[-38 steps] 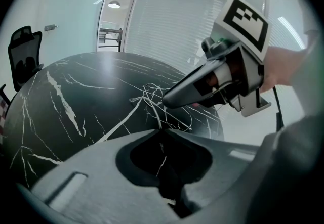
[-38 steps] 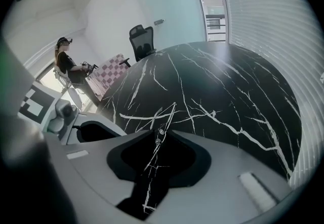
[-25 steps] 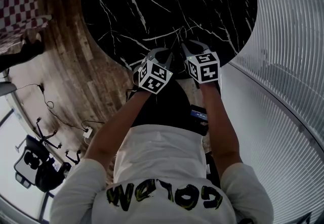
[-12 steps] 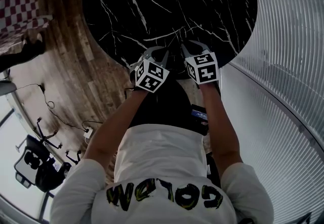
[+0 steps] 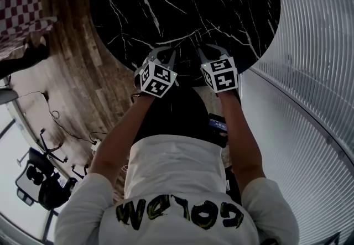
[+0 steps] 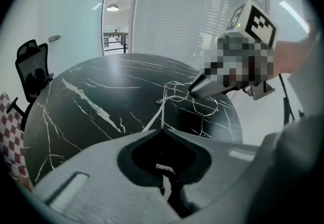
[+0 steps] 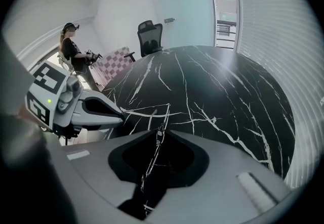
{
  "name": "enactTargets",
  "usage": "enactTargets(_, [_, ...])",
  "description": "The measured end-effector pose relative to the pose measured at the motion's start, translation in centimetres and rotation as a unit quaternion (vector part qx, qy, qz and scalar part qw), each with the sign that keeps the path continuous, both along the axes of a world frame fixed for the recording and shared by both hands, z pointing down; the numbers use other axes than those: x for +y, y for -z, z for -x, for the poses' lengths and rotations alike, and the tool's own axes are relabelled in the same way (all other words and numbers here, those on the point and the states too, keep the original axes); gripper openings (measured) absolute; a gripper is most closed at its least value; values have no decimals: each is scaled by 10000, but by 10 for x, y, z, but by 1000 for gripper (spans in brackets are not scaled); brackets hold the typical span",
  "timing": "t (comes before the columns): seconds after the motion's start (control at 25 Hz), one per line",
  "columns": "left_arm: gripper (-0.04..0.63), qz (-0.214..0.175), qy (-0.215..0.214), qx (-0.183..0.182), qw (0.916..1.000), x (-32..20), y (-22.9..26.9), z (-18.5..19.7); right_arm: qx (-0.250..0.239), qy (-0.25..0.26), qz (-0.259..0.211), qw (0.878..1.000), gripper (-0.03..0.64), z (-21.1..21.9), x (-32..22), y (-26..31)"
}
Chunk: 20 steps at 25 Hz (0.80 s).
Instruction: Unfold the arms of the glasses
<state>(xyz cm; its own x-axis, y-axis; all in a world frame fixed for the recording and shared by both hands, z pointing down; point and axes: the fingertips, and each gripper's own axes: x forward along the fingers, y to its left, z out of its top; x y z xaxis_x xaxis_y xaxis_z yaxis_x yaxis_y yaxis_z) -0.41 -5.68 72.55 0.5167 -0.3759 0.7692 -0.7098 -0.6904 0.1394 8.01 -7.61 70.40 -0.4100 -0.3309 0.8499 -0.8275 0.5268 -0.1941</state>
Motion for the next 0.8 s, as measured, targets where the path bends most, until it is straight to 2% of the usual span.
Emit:
enactTargets(0.56, [15,-180,39,-271,9995,-18,-4,23,90,103,-53,9999,44,-3,5,-1])
enactTargets(0.8, [17,-273,-80,-293,9992,-20,-4,22,82,83,-45,9999,46,-2,5,-1])
